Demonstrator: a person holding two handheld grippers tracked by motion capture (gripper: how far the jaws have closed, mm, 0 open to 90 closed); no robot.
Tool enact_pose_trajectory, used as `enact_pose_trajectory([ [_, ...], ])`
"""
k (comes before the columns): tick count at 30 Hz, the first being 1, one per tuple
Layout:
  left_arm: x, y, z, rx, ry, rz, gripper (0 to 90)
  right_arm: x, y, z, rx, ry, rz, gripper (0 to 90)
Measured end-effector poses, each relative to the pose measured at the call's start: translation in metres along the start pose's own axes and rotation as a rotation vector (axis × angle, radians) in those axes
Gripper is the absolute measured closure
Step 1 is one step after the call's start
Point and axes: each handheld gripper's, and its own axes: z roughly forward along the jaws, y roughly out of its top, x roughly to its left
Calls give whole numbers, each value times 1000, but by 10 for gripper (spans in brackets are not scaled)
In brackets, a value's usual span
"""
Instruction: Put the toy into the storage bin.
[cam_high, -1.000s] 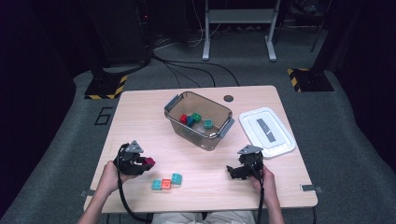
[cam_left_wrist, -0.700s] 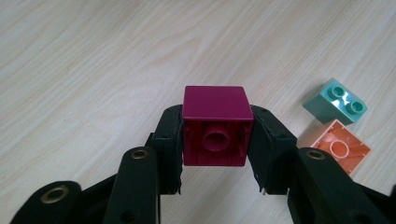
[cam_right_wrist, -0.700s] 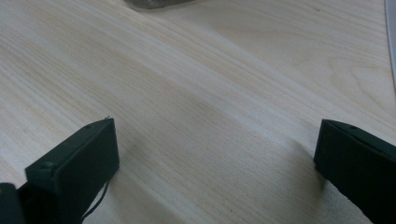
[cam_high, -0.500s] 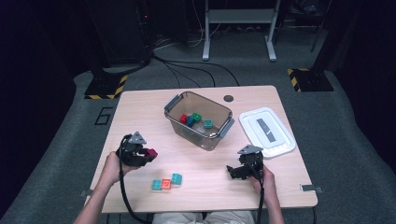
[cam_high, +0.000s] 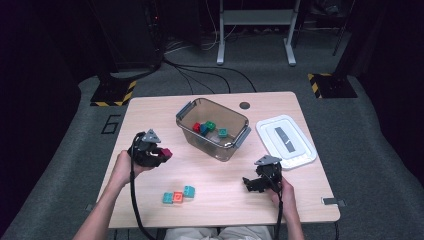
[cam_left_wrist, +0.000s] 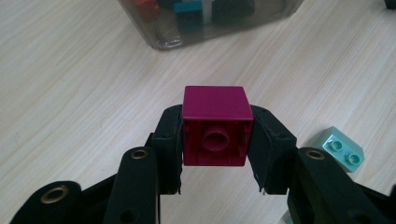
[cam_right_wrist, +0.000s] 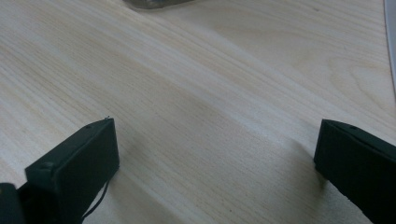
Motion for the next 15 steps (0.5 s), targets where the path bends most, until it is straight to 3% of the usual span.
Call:
enact_pose_trajectory([
  [15,10,37,-11,-11,13,39,586,0,0,0,0,0,1,0],
])
